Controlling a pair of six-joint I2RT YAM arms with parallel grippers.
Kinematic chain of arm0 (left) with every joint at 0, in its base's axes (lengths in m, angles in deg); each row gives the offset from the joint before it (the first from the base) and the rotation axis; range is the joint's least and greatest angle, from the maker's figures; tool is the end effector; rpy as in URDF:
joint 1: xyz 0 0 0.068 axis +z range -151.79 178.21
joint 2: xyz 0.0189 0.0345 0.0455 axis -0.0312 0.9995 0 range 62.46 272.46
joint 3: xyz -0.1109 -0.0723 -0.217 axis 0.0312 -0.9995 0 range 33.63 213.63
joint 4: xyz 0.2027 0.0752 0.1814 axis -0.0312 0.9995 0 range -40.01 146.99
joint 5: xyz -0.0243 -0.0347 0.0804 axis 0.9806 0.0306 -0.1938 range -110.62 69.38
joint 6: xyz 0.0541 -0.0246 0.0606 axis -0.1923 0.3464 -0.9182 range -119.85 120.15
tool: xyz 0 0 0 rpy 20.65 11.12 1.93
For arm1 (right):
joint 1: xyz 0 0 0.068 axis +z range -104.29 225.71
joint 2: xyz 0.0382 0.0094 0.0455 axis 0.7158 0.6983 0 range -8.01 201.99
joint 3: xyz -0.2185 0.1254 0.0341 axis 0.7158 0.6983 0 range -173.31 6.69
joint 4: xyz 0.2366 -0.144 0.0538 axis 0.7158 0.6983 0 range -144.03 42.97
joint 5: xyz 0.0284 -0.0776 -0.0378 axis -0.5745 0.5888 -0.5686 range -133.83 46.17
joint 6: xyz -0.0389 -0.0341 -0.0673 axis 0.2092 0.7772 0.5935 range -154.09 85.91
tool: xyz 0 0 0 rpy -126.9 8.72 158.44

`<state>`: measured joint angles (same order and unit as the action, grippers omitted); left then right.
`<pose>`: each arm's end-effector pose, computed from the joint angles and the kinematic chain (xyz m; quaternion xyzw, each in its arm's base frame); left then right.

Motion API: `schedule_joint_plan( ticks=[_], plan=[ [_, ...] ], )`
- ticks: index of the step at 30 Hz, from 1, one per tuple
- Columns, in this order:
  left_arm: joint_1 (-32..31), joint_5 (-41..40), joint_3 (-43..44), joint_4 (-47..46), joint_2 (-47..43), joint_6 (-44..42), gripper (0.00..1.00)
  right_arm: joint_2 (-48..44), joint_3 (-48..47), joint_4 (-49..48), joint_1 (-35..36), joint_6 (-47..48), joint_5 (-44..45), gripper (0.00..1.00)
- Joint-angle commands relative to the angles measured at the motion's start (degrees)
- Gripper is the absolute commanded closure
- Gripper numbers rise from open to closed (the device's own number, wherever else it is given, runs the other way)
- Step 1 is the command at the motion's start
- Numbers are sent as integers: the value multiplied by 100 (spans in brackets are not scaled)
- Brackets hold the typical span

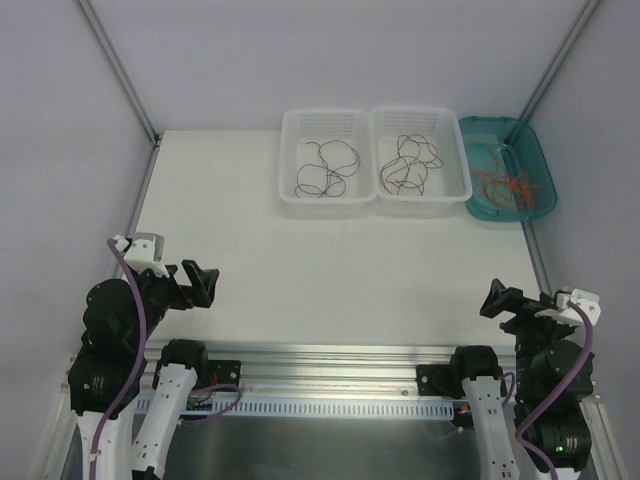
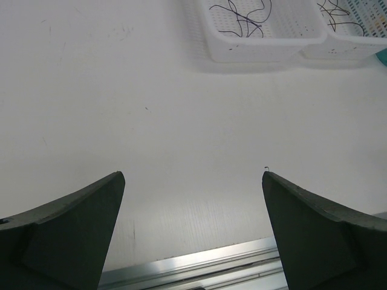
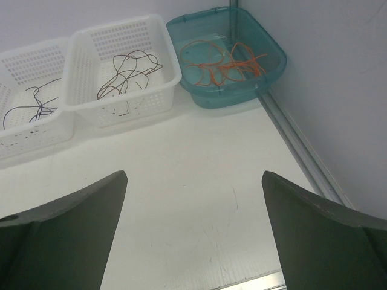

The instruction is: Untangle the cables

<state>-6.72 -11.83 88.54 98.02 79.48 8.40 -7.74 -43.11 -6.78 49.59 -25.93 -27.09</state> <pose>0.1037 -0.0204 0.3704 0.0270 0.7656 -0.1319 0.6290 0.0495 -0.0182 0.3624 0.0324 0.6927 -0.1274 0.7091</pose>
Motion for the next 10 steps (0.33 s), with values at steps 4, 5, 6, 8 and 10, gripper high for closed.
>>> schedule_joint_plan(
  ticks=[4, 5, 6, 8, 10],
  plan=[
    [-52, -133, 72, 4, -120, -60, 1, -801, 41, -172, 34, 45, 120, 0],
    [-61, -133, 72, 5, -120, -60, 1, -801, 32, -163, 34, 36, 120, 0],
    [-70, -133, 81, -4, -128, -60, 1, -792, 6, -172, 34, 36, 111, 1],
    [-87, -133, 72, -4, -137, -69, 1, -783, -30, -163, 43, 45, 111, 0],
    [-96, -141, 72, 13, -155, -78, 1, -774, -65, -154, 34, 62, 129, 1]
  ],
)
